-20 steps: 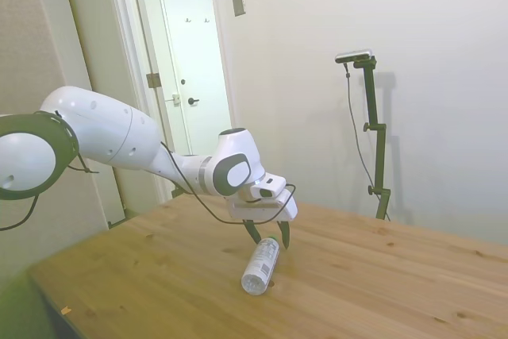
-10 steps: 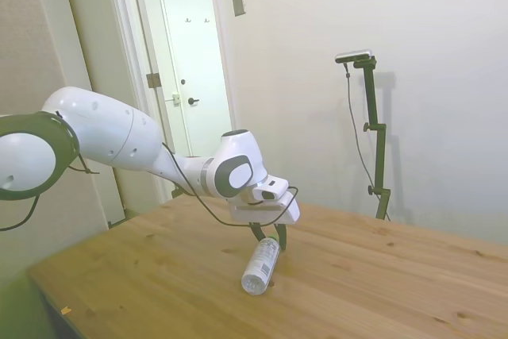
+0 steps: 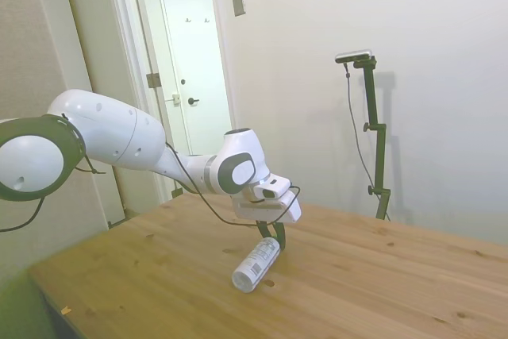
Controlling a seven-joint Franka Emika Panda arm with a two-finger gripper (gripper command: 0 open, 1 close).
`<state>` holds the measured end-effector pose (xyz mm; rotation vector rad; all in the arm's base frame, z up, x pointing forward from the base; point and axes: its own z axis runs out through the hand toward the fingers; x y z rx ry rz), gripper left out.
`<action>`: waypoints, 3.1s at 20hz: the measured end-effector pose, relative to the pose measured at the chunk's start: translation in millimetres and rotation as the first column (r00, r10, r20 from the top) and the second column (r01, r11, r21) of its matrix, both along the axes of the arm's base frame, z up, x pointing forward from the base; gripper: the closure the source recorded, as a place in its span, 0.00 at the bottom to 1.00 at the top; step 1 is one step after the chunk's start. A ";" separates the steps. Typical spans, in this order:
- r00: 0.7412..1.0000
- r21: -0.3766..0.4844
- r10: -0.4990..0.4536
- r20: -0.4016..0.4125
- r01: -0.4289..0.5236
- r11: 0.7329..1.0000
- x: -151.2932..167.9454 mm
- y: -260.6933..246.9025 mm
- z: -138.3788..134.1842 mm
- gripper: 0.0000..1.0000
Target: Stand the water bottle
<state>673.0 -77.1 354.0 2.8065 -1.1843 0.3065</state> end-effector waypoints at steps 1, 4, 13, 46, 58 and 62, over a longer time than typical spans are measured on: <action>1.000 0.003 -0.021 0.001 0.021 1.000 1.2 1.1 1.2 1.00; 0.993 0.017 -0.107 0.042 0.107 0.994 6.8 -0.1 18.1 1.00; 0.861 0.019 -0.359 0.359 0.378 0.926 -3.2 -26.8 124.9 1.00; 0.198 0.026 -0.339 0.920 0.832 0.554 45.9 12.5 72.0 1.00; 0.218 -0.001 -0.323 0.921 0.831 0.556 57.6 16.1 50.2 0.00; 0.218 -0.002 -0.323 0.921 0.831 0.556 57.5 15.5 50.2 0.00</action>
